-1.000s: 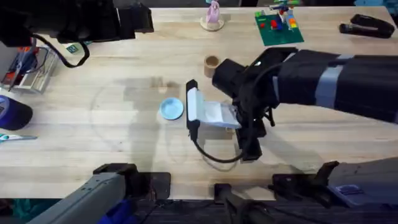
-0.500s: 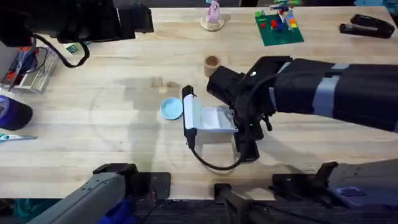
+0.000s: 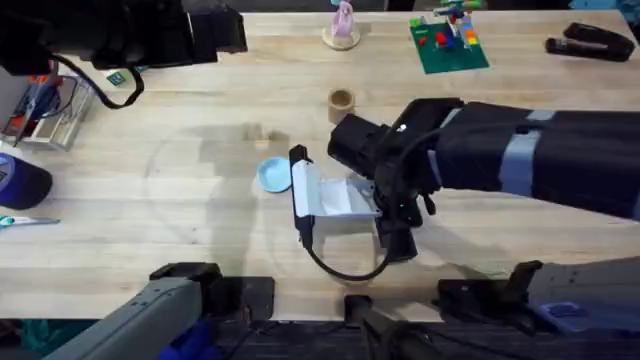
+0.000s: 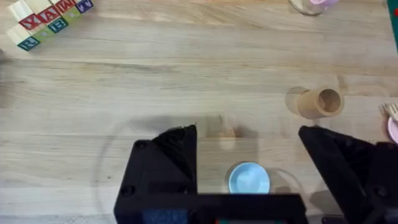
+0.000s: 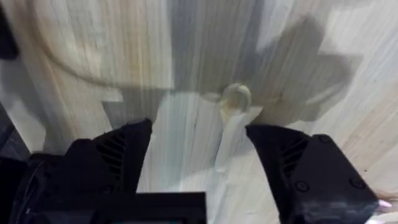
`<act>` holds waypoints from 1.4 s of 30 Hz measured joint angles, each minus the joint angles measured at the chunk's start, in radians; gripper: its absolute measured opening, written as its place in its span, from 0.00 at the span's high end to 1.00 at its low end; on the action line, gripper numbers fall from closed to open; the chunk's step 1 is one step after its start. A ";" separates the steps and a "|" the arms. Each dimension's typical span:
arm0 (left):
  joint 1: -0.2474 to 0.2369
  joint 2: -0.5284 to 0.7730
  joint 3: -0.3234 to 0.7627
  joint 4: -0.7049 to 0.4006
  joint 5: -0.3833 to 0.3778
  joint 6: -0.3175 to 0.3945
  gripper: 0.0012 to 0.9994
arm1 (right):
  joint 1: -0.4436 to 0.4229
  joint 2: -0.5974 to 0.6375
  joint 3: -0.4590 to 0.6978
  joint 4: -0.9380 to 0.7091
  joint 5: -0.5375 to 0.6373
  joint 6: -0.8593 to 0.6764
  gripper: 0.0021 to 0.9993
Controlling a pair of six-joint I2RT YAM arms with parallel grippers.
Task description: Pick up a utensil and set it on the pink plate, then put the other utensil in the container.
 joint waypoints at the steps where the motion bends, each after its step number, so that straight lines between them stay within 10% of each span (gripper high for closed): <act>1: 0.000 0.000 0.000 0.000 0.000 0.000 0.01 | 0.000 0.000 0.000 0.001 0.001 0.000 0.02; 27: 0.000 0.000 0.000 0.000 0.000 0.000 0.01 | -0.009 -0.003 0.004 0.011 0.003 -0.008 0.95; 42: 0.000 0.000 0.000 0.000 0.000 0.000 0.01 | -0.008 -0.004 0.008 0.005 0.002 -0.006 0.97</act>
